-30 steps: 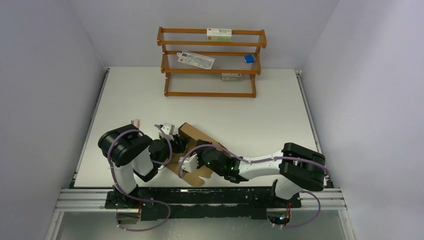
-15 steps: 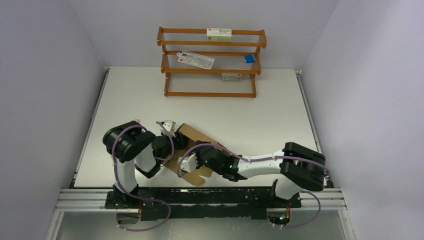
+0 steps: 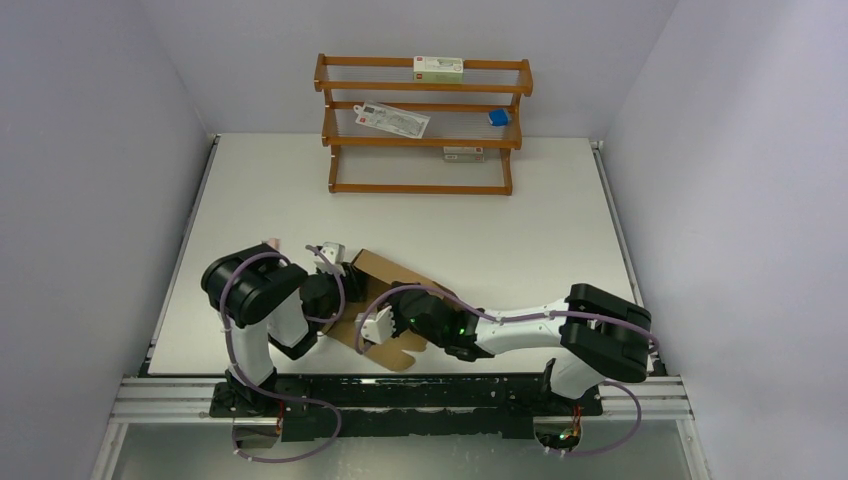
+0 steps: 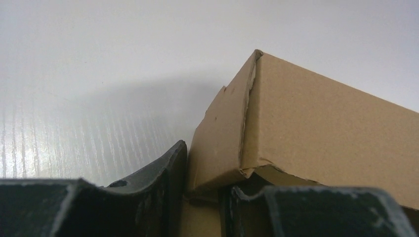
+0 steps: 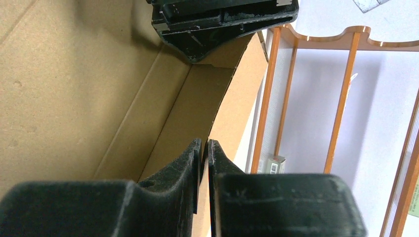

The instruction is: Fold the paper box

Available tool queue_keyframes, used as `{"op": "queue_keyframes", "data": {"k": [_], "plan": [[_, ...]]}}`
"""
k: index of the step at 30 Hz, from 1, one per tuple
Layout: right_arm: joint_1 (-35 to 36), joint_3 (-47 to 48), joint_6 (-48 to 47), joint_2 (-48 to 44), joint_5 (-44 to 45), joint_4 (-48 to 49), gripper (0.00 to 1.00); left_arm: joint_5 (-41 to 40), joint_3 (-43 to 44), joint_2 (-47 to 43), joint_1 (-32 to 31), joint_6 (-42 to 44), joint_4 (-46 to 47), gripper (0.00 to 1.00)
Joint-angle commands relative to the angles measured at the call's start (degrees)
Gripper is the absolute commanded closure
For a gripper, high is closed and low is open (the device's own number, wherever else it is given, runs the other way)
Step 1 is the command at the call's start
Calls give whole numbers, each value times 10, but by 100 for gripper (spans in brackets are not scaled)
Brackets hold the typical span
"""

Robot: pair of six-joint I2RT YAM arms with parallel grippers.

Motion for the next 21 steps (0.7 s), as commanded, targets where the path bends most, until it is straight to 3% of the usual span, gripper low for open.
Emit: {"op": "queue_keyframes", "data": {"k": [1,11,21], "plan": [[-4,12,21,0,-10,-42,87,-40,-5,-20,7,-41,175,66],[-4,32,42,15,-25,-68,88,-183,-8,-58,-31,-74,174,64],[-4,48,61,30,-42,-104,88,-307,-4,-39,-75,-84,175,63]]}}
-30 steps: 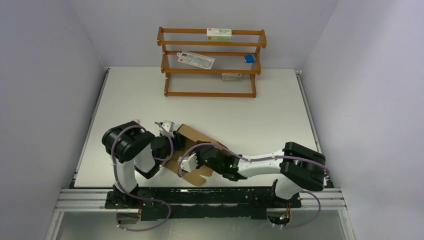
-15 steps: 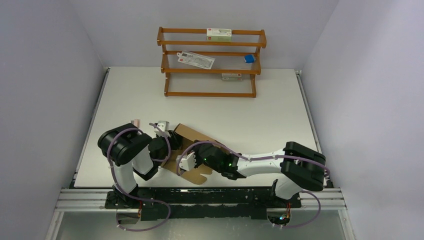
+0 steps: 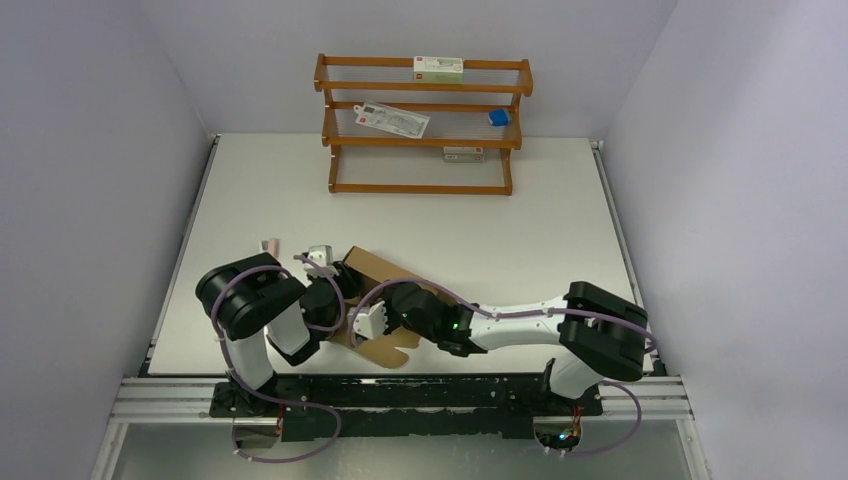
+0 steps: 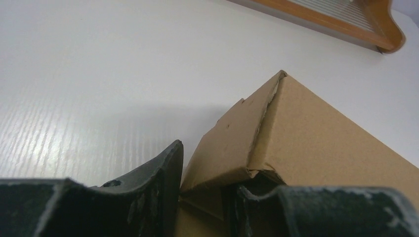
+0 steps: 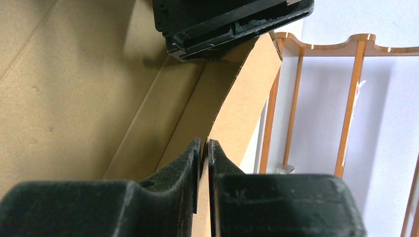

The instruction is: Fold the paper box

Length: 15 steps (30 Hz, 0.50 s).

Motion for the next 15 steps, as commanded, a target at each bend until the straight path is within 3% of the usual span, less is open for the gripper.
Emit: {"op": "queue_keyframes", "data": {"k": [1,7,15], "plan": [[-3,8,27,25,-20,-71,88,-122,6,7,-24,-25,178,64],[-3,13,34,27,-30,-81,88,-178,10,19,-44,-57,178,66],[-3,12,34,22,-30,-79,88,-152,14,31,-55,-55,178,61]]}}
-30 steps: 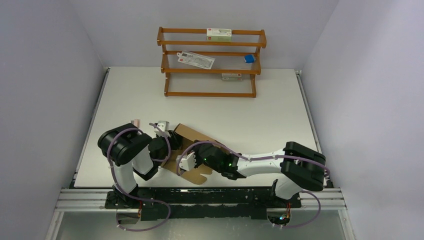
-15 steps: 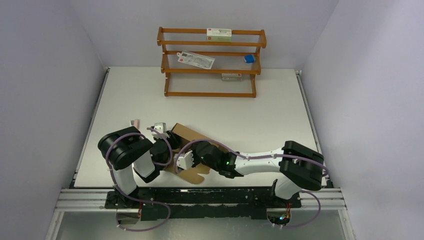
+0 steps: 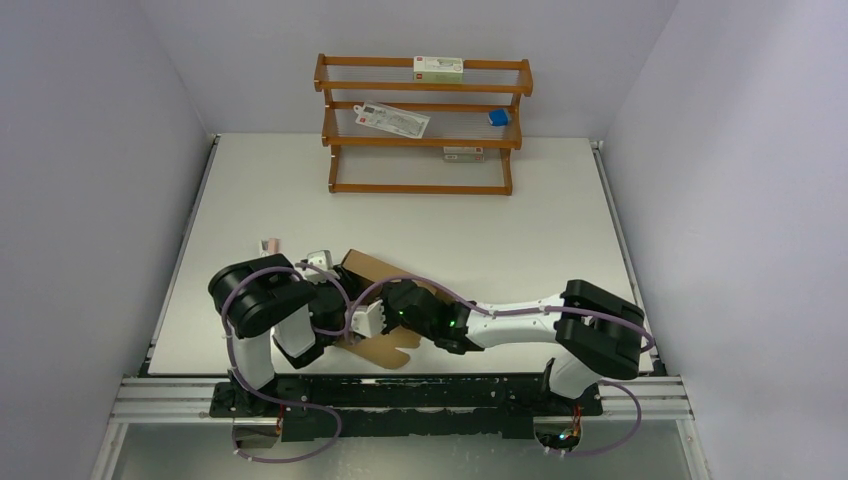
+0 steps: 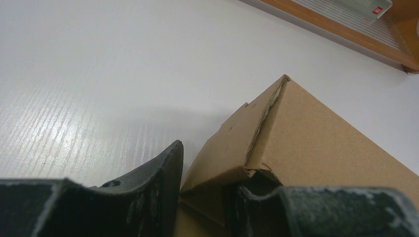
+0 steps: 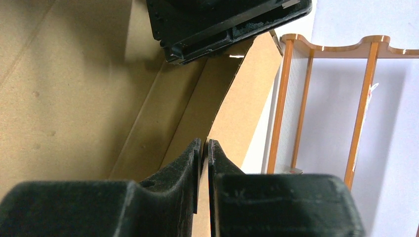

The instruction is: Fold the paper box

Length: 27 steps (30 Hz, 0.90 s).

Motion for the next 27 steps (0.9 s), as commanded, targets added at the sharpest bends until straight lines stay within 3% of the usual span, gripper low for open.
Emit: {"op": "queue_keyframes", "data": {"k": [1,19,27], "plan": [[-2,-8,17,7,-11,-51,88,-21,3,1,-7,-19,179,60],[-2,-18,3,-15,31,6,78,-12,-68,-29,-47,-26,179,39],[-3,-19,35,-43,39,-14,56,26,-130,-119,-49,-43,125,30]]}}
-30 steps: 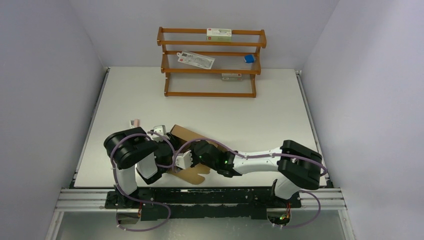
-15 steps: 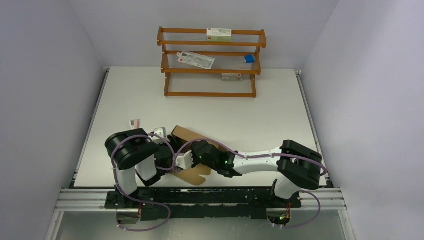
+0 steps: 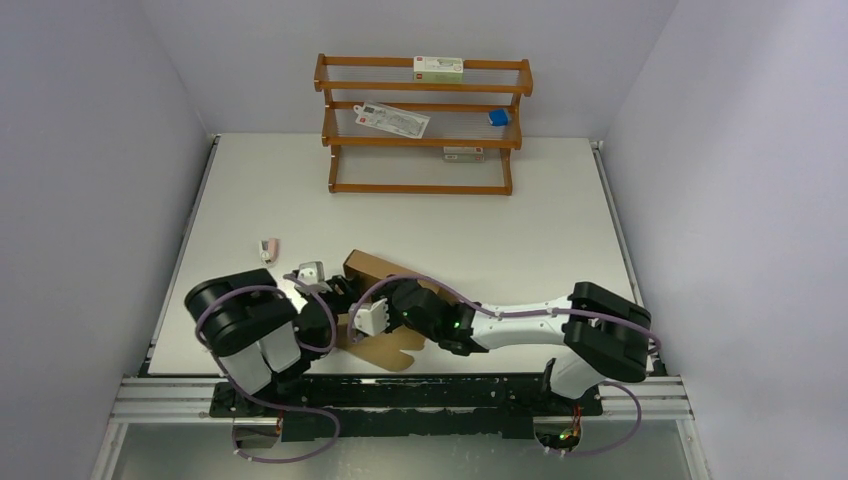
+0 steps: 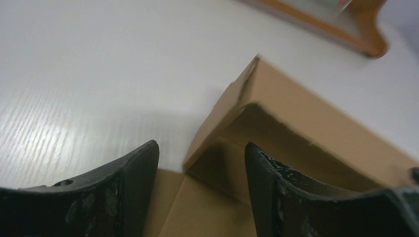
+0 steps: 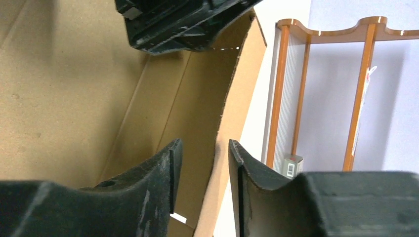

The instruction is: Fold the paper box

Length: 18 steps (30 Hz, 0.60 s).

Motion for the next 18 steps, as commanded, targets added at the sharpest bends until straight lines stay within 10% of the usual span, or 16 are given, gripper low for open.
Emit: {"op": "queue_keyframes", "data": {"k": [1,18], "plan": [[-2,-6,31,-30,10,-26,54,28,-55,-72,-4,-29,99,30],[-8,0,256,-202,44,-115,37,35,34,-707,3,-67,-737,12]]}}
